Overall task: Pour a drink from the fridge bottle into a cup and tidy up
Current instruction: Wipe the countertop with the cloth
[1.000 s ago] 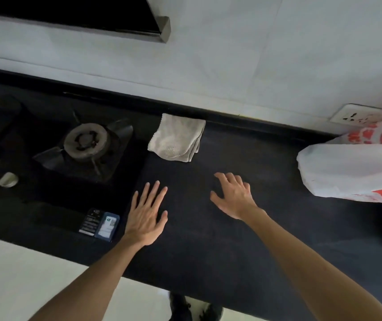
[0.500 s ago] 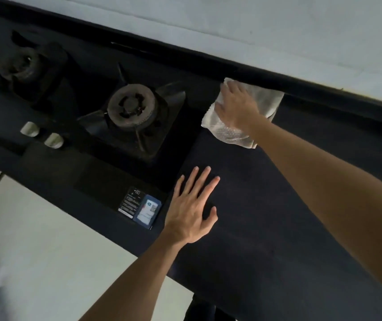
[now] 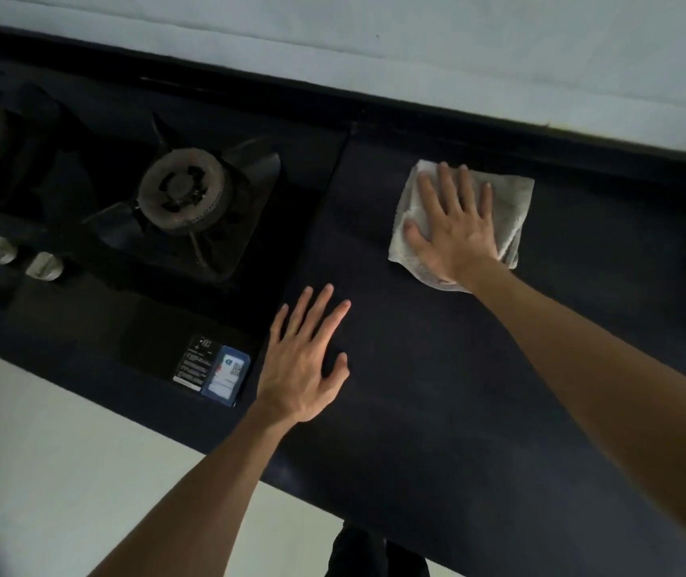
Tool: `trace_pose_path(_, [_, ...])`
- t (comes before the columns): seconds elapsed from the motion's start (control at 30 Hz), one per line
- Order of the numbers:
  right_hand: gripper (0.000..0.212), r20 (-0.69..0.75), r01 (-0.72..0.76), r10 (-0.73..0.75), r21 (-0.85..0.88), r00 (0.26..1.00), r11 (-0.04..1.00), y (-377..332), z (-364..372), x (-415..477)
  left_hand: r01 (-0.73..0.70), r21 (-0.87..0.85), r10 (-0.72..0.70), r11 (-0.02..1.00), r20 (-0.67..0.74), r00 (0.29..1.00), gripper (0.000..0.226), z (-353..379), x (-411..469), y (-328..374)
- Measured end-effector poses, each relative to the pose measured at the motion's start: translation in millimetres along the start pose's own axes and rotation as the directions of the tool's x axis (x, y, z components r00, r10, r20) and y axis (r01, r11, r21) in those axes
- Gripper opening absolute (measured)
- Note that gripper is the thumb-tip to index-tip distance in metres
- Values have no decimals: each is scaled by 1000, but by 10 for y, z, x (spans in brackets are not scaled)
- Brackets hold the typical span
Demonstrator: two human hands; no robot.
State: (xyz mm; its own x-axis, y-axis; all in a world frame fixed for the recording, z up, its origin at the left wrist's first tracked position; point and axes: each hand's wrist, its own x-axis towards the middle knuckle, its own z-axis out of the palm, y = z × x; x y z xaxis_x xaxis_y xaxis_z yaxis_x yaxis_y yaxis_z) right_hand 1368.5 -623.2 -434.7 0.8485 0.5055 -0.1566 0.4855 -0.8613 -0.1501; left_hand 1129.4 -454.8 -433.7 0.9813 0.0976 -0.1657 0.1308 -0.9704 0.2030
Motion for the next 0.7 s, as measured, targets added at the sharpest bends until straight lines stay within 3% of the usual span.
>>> trace_pose_path(0.1, [74, -23, -77, 78, 20, 997, 997, 559, -24, -449, 6, 15, -6, 1000, 8, 1000, 73, 3, -2, -4])
trace_pose_path(0.23, [70, -88, -297, 302, 67, 949, 953, 1127, -13, -1068, 3, 18, -3, 1000, -4, 1000, 72, 21, -5, 13])
trace_pose_path(0.43, [76, -35, -433, 433, 11, 901, 901, 917, -8, -1016, 10, 37, -10, 999, -14, 1000, 73, 19, 23, 59])
trace_pose_path(0.5, [80, -13, -383, 383, -2, 924, 924, 632, -12, -797, 9, 42, -9, 999, -9, 1000, 73, 21, 21, 65])
trace_pose_path(0.6, [79, -1, -166, 166, -21, 986, 986, -109, 46, -534, 18, 39, -18, 999, -8, 1000, 73, 12, 14, 63])
trace_pose_path(0.7, [76, 32, 31, -32, 6, 999, 999, -659, 144, -616, 5, 43, -4, 999, -21, 1000, 70, 4, 1, 46])
